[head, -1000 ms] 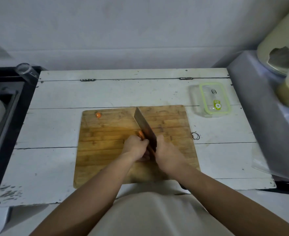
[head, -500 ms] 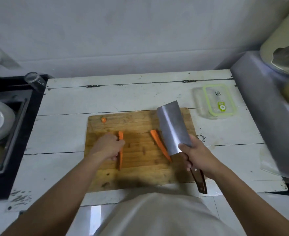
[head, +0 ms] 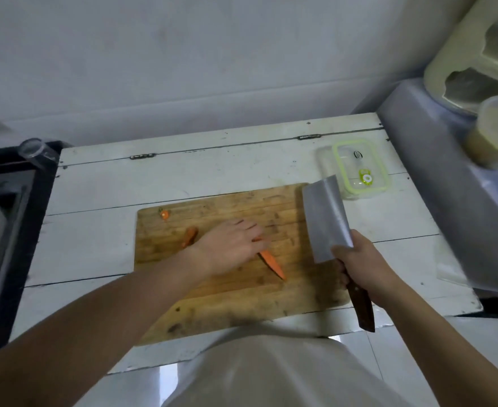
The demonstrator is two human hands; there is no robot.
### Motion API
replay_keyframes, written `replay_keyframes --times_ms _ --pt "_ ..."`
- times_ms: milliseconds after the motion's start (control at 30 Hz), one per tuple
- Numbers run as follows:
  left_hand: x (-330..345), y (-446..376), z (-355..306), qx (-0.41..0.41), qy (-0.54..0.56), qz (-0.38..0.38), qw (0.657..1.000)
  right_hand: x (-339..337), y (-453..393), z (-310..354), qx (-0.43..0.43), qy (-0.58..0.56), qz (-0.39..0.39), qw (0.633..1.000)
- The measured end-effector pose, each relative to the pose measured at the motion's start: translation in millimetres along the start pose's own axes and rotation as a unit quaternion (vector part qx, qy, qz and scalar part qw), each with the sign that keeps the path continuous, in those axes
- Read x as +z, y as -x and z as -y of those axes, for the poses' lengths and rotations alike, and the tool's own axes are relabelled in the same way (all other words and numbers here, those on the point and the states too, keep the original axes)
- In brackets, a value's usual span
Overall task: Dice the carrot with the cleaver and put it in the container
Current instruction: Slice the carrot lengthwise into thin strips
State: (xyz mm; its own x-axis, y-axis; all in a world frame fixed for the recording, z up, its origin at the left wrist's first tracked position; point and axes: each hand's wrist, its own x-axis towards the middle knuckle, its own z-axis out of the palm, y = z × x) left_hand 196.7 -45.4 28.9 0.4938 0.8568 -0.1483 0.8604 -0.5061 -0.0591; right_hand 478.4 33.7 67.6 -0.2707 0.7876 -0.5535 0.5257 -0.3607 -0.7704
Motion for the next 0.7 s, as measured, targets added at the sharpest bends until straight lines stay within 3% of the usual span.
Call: replay_keyframes --times_ms 133,200,233,300,367,400,467,533,633,700 --pt "-0.2 -11.0 5.6 0.018 -0.037 0.034 0.999 -8.0 6.8 -2.3 -0.010 0.005 0.001 1.000" --pt "-5.0 -7.9 -5.5 -0.063 0.008 0.046 0.997 -8.8 9.0 -3.1 -0.015 0.003 0.001 1.000" --pt "-7.7 -6.1 -13.0 -0.135 0.084 0.052 0.986 -8.2 9.9 -3.0 -0.017 0.002 0.001 1.000" --pt "-10.6 -3.5 -25.9 -0.306 0.279 0.067 0.908 -5.3 12.2 -1.9 -0.017 0.000 0.003 1.000" --pt "-7.0 3.3 -34.9 -0.422 0.376 0.033 0.824 -1.0 14.0 0.6 -0.016 -0.005 0.009 1.000" --pt "-4.0 7.7 -37.3 -0.444 0.350 0.003 0.825 1.3 14.3 1.6 -0.016 -0.007 0.014 1.000" --pt "2.2 16.4 -44.0 -0.433 0.221 -0.046 0.872 5.5 13.4 2.4 -0.017 -0.004 0.026 1.000" --pt "8.4 20.3 -55.3 -0.403 0.170 -0.072 0.896 9.3 11.5 2.9 -0.015 0.006 0.035 0.999" --pt "17.2 24.9 -74.7 -0.381 0.191 -0.074 0.901 10.7 9.1 4.4 -0.021 0.022 0.040 0.999" --pt "21.2 34.1 -77.9 -0.414 0.204 -0.090 0.883 10.5 9.3 5.2 -0.024 0.036 0.037 0.998"
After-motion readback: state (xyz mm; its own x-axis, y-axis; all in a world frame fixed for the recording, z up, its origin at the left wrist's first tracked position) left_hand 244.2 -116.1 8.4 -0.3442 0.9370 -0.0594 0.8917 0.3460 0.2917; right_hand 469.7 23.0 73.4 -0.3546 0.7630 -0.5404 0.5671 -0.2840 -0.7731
